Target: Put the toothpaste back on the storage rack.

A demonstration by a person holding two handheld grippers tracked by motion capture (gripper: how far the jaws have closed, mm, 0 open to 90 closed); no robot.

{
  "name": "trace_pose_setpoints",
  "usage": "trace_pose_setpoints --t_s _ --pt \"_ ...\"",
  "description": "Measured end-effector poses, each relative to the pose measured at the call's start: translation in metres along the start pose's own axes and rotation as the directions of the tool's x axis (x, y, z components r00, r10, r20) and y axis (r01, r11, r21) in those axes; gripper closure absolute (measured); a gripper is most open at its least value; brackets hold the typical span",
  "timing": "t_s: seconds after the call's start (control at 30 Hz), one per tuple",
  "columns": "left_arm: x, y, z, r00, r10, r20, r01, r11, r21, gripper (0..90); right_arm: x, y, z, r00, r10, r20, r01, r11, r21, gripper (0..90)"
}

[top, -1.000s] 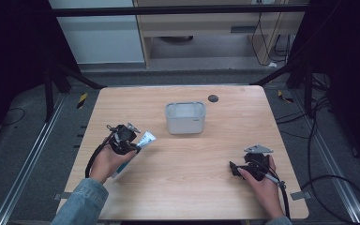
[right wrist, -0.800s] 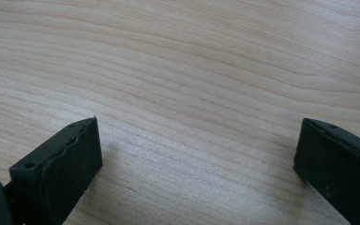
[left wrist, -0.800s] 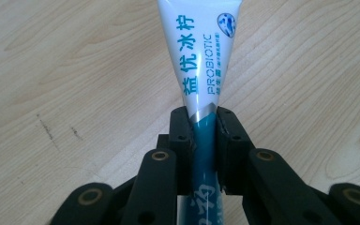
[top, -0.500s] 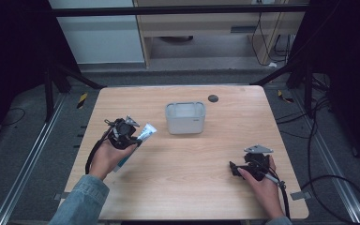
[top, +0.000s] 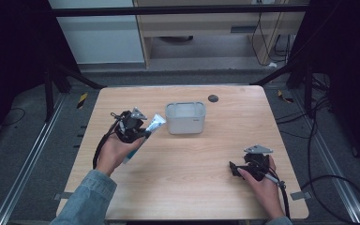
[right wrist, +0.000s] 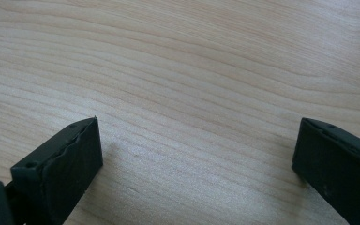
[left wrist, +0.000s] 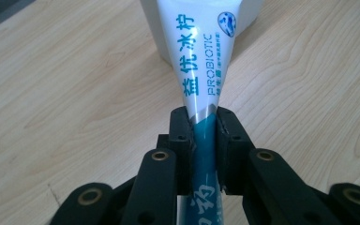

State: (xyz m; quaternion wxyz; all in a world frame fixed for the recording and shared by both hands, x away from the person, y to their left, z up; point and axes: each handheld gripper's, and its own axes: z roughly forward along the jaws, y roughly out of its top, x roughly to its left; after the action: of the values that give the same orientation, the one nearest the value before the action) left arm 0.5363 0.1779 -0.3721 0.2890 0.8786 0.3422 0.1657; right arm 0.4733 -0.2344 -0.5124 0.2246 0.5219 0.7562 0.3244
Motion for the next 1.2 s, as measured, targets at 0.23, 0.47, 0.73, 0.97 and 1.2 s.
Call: trace_pose_setpoints --t_s 0.23,0.47,0.73,0.97,1.2 --pt "-0.003 0.02 0.001 0.9997 0.023 0.005 -0.023 0.9997 -0.013 78.2 0.0 0.0 0.0 1.0 -0.003 0.001 0.003 1.0 -0.001 2.1" --pt "-0.009 0.034 -0.004 0.999 0.045 0.004 -0.045 0.9986 -0.026 78.2 0.0 0.0 0.0 1.0 0.001 -0.001 -0.001 1.0 0.0 2.0" --pt "-0.009 0.047 -0.006 0.9985 0.055 0.0 -0.055 0.9979 -0.033 78.2 0.0 0.0 0.0 1.0 -0.003 -0.002 0.003 1.0 -0.004 2.3" --pt "-0.013 0.063 -0.013 0.9977 0.067 -0.007 -0.068 0.9957 -0.063 78.2 0.0 0.0 0.0 1.0 -0.001 -0.002 0.001 1.0 -0.003 2.3" --pt "-0.011 0.075 -0.011 0.9984 0.055 0.007 -0.055 0.9953 -0.08 78.2 0.0 0.0 0.0 1.0 -0.001 -0.002 0.001 1.0 -0.003 2.3"
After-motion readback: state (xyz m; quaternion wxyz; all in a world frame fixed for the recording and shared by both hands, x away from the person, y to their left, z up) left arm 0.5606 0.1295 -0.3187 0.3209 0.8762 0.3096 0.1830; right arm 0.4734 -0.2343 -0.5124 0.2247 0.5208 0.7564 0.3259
